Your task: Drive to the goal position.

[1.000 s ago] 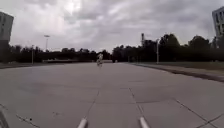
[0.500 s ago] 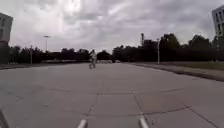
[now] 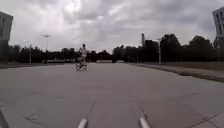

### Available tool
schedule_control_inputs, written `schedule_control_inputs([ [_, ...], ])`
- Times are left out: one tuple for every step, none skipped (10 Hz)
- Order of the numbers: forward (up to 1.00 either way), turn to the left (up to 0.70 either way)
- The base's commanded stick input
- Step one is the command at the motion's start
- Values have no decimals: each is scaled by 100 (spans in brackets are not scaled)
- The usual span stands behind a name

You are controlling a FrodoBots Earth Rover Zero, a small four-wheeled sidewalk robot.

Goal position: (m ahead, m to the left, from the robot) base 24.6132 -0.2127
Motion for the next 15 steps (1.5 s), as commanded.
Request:
schedule_control_inputs([
  [70, 0],
  [70, 0],
  [70, 0],
  [70, 16],
  [70, 35],
  [70, 31],
  [70, 13],
  [70, 0],
  [70, 0],
  [70, 0],
  [70, 0],
  [70, 0],
  [70, 0],
  [70, 0],
  [70, 0],
])
